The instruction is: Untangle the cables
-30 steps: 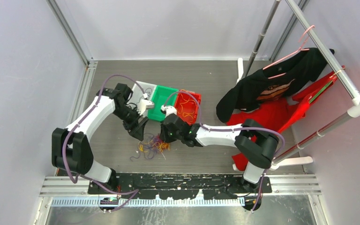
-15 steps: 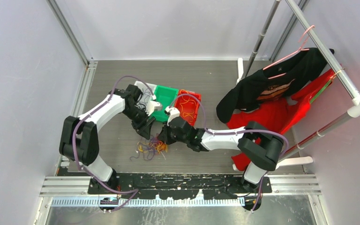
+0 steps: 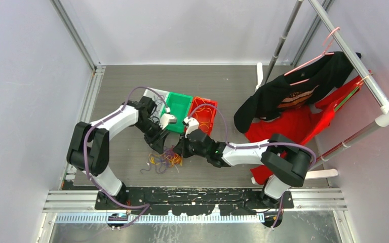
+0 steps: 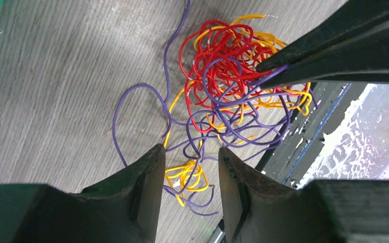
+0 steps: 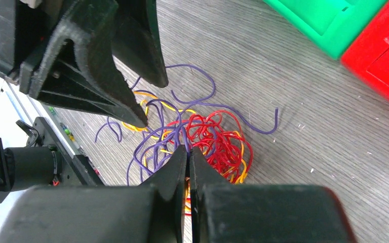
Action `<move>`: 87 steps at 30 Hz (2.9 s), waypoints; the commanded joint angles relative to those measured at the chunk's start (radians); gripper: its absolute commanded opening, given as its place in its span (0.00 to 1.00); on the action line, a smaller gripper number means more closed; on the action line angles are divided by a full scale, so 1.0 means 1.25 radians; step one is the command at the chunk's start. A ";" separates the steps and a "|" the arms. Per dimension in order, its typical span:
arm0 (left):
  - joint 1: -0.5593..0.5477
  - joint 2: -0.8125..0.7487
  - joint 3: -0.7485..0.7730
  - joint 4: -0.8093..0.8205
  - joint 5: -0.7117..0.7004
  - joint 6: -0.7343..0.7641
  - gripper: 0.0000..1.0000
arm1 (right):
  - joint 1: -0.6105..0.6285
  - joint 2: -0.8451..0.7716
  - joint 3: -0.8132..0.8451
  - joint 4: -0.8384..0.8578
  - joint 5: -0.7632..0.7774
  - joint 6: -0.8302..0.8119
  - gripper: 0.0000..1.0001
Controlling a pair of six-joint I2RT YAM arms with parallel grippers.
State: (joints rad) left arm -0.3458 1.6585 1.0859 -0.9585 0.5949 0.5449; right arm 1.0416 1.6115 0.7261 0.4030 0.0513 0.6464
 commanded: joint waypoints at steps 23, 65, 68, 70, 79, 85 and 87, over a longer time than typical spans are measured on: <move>0.020 -0.216 0.210 -0.190 -0.082 -0.086 0.00 | 0.002 -0.110 -0.072 0.071 0.039 0.004 0.11; 0.018 -0.402 0.365 -0.255 0.028 -0.342 0.00 | 0.120 -0.069 0.190 0.135 0.340 -0.254 0.60; 0.019 -0.397 0.370 -0.260 0.063 -0.356 0.00 | 0.119 -0.043 0.207 0.164 0.352 -0.259 0.60; 0.019 -0.394 0.376 -0.263 0.084 -0.365 0.00 | 0.121 -0.025 0.229 0.156 0.366 -0.260 0.59; 0.019 -0.380 0.435 -0.258 0.191 -0.373 0.00 | 0.123 0.055 0.268 0.167 0.356 -0.247 0.61; 0.019 -0.360 0.532 -0.281 0.206 -0.370 0.00 | 0.123 0.105 0.249 0.188 0.335 -0.230 0.62; 0.020 -0.350 0.564 -0.288 0.208 -0.369 0.00 | 0.122 0.117 0.242 0.191 0.333 -0.226 0.61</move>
State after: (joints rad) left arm -0.3206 1.2140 1.7008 -1.3041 0.7876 0.0967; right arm 1.1900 1.7409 1.0229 0.5751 0.4706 0.3477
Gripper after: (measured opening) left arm 0.010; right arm 0.614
